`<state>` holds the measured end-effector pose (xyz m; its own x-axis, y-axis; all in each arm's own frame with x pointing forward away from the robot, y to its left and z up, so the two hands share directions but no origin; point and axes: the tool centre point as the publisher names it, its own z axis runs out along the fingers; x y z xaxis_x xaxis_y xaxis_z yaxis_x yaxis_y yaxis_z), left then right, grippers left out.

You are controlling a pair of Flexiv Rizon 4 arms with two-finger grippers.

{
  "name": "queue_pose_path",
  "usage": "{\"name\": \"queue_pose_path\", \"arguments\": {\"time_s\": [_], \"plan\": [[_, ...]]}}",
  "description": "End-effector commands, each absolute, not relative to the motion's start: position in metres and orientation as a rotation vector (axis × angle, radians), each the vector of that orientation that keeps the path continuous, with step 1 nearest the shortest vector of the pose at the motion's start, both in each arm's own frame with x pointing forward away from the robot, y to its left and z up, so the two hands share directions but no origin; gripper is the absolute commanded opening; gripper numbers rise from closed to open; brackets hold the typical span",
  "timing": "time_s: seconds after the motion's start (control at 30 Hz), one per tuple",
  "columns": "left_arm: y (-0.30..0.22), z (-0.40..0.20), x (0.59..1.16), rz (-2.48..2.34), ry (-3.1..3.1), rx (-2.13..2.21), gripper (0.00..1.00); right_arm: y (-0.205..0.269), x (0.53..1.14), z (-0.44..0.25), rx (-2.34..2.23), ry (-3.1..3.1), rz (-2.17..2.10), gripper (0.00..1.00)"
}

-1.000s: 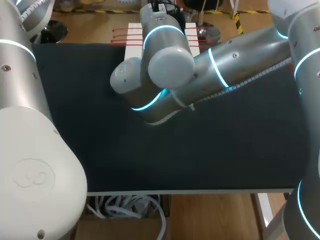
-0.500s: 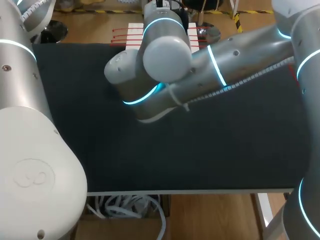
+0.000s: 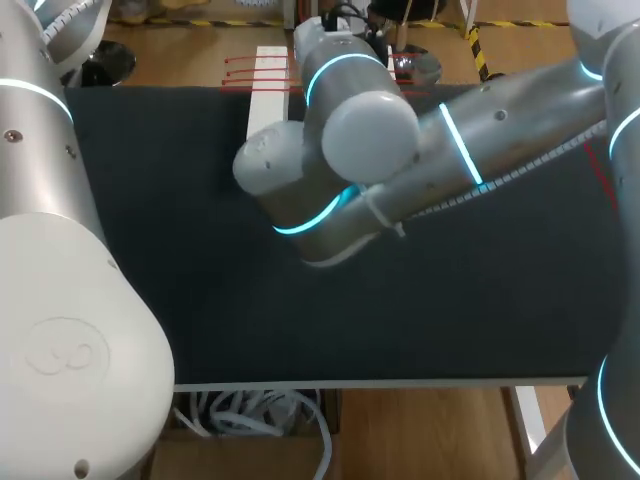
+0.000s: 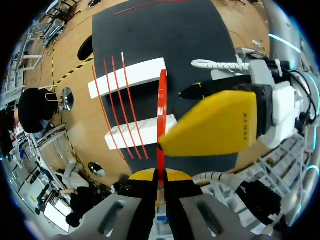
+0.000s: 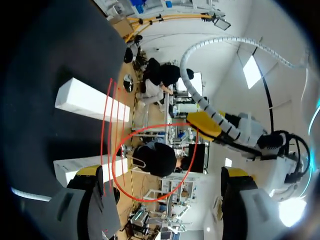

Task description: Grab the tape and strap the tape.

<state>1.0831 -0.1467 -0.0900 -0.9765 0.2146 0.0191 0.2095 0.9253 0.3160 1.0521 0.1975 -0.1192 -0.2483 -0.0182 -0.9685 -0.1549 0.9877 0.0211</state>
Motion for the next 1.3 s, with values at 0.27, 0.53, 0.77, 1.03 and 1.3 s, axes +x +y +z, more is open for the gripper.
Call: {"name": "queue_pose_path", "arguments": {"time_s": [0.27,0.53,0.77,1.03,1.3], "plan": [[-0.147,-0.089,1.083,0.503,3.067,0.339,0.0,0.199,1.018,-0.129,-0.229,1.882,0.245,1.0],[-0.147,-0.089,1.083,0.503,3.067,0.339,0.0,0.195,1.016,-0.129,-0.213,1.891,0.23,1.0],[-0.147,-0.089,1.083,0.503,3.067,0.339,0.0,0.193,1.015,-0.131,-0.195,1.907,0.23,1.0],[-0.147,-0.089,1.083,0.503,3.067,0.339,0.0,0.197,1.013,-0.132,-0.205,1.918,0.25,1.0],[-0.147,-0.089,1.083,0.503,3.067,0.339,0.0,0.197,1.013,-0.132,-0.205,1.918,0.25,1.0]]}}
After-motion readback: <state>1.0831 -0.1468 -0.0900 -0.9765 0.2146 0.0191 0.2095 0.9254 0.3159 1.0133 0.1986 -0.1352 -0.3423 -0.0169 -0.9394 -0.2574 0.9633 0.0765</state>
